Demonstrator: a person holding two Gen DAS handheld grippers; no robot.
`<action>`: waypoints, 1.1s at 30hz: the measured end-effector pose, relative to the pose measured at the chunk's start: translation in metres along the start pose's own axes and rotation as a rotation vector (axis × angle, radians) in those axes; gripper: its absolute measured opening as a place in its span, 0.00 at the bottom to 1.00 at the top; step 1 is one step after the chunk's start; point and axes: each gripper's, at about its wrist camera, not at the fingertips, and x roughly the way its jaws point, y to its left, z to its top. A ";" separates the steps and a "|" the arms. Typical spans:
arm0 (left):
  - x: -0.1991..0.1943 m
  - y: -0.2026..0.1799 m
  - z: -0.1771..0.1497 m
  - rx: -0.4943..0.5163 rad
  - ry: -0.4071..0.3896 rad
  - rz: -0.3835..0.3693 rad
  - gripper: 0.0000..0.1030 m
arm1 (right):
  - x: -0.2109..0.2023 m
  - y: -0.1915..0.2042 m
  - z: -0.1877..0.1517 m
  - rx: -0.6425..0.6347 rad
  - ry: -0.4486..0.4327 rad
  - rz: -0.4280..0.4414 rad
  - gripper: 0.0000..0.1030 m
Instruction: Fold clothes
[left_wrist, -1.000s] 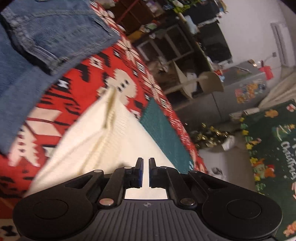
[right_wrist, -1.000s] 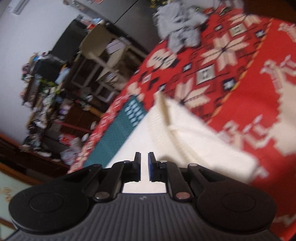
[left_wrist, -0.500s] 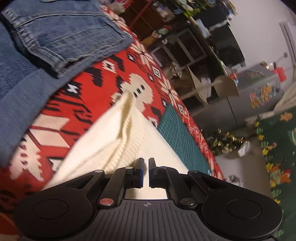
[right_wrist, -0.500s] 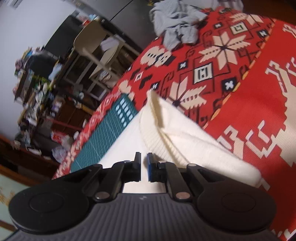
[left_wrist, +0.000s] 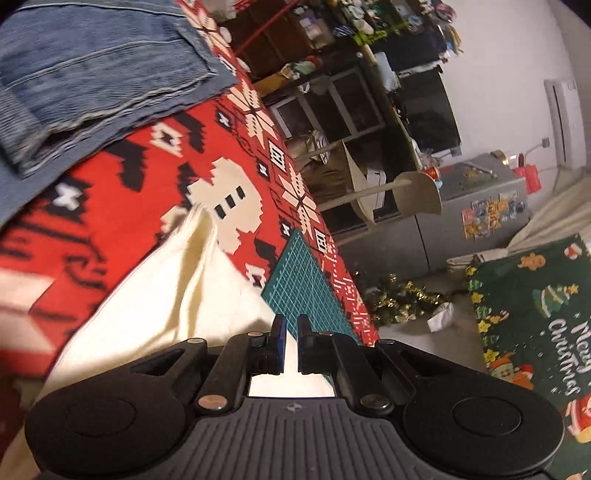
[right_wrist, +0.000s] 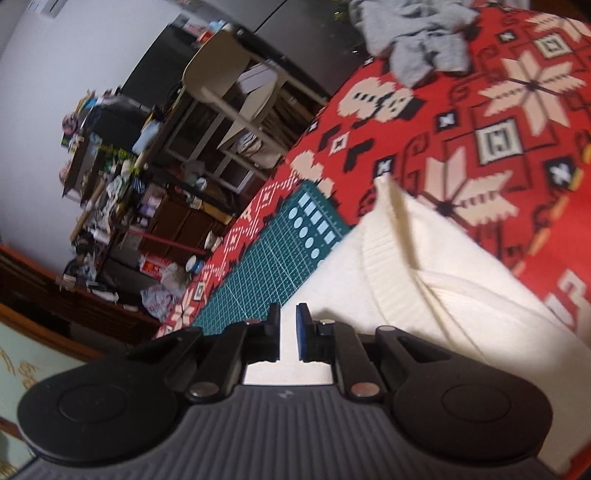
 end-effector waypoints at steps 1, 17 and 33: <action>0.005 0.001 0.001 0.008 0.002 0.017 0.04 | 0.004 0.000 0.001 -0.010 0.004 -0.007 0.11; -0.001 0.017 0.022 0.060 -0.046 0.127 0.02 | 0.004 -0.061 0.055 0.176 -0.142 -0.079 0.01; -0.072 0.006 0.038 0.112 -0.083 0.155 0.04 | -0.055 -0.043 0.052 0.145 -0.159 -0.019 0.10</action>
